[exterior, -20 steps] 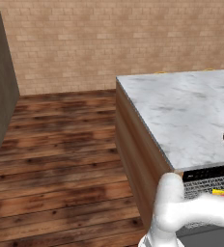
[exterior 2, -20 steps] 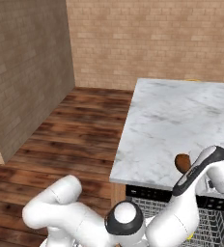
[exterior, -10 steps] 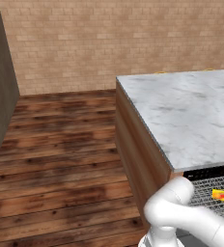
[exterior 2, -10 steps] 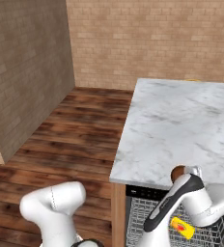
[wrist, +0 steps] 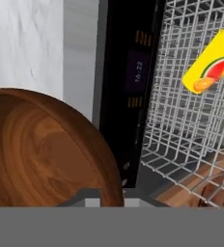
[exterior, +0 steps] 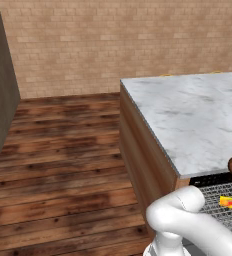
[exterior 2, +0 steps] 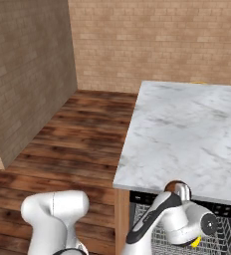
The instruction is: Pick up the cup and bowl from the counter, place them in the dishwasher, and close the dishwasher door.
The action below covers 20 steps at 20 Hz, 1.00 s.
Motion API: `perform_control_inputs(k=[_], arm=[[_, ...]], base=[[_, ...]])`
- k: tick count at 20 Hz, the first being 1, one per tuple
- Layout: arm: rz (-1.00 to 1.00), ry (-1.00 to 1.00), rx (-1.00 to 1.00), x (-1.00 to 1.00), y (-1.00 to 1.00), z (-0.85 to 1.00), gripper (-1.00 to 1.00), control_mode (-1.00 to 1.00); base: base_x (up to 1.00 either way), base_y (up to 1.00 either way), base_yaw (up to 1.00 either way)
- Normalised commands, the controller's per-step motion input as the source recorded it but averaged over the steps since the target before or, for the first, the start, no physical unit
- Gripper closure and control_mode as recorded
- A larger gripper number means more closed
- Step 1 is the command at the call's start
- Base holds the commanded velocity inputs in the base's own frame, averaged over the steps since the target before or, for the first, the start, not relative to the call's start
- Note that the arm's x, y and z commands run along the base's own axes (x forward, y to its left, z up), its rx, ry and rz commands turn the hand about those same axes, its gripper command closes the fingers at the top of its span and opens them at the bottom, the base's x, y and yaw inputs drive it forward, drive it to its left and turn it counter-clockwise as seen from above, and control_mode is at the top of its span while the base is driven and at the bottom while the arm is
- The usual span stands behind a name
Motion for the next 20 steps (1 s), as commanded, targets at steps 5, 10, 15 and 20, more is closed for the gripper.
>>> perform_control_inputs(k=[5,10,15,20], arm=[[0.0,-0.01,0.0,-0.1,-0.16,-0.27,1.0,-1.0],[0.01,-0.01,0.0,-0.13,-0.31,-0.17,1.0,-1.0],[0.03,-0.01,0.0,-0.13,-0.39,-0.15,1.0,-1.0],[0.01,0.0,0.0,-0.15,-0.4,-0.23,1.0,-1.0]], base=[[0.0,0.0,0.0],[0.0,0.0,0.0],[0.0,0.0,0.0],[0.0,0.0,0.0]])
